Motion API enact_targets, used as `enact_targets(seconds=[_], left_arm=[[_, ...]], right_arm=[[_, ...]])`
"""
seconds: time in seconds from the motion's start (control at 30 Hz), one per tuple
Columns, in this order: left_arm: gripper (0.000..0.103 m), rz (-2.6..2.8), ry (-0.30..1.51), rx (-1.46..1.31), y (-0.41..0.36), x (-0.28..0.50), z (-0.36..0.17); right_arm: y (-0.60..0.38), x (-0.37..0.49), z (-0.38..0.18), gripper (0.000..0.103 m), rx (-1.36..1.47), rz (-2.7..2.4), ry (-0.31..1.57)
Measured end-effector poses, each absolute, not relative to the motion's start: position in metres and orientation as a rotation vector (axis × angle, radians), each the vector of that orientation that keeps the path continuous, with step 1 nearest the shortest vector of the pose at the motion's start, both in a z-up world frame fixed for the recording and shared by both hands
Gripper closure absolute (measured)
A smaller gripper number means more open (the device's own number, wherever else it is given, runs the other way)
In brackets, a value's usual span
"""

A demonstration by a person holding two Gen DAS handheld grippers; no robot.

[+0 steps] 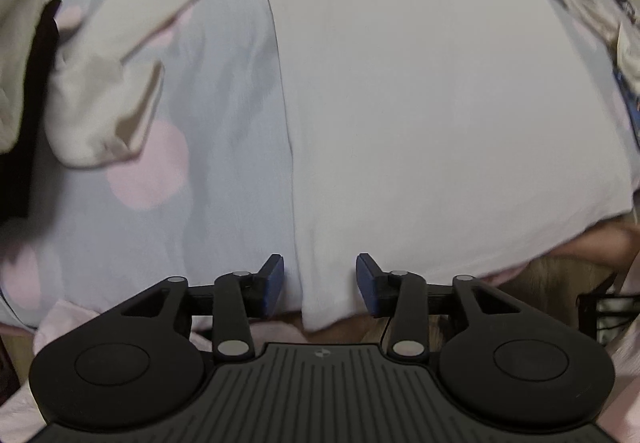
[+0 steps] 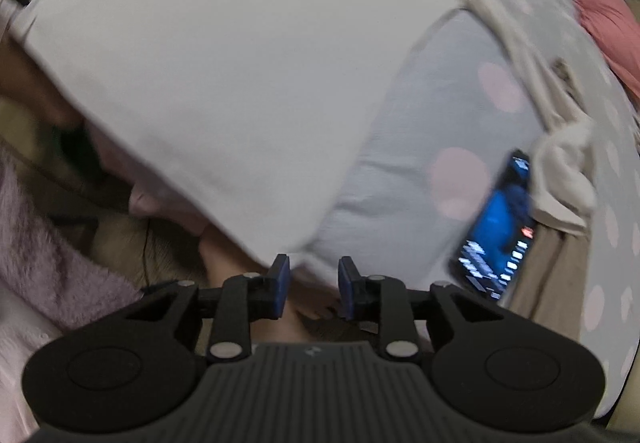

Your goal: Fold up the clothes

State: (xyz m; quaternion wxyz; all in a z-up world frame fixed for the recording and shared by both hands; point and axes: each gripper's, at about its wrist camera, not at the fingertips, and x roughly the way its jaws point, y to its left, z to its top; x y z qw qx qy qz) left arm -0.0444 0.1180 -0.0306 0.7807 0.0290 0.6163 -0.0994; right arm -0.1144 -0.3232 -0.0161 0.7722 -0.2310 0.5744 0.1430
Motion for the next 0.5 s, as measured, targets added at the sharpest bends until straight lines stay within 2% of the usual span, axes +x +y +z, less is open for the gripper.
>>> enact_targets(seconds=[0.23,0.5], left_arm=[[0.065,-0.242,1.226,0.049,0.105,-0.02,-0.002],[0.065,-0.297,1.171,0.057,0.071,0.018,0.0]], right_arm=[[-0.397,-0.078,0.014,0.073,-0.332,0.093,1.169],[-0.469,-0.036,0.019,0.073,-0.166,-0.101,1.067]])
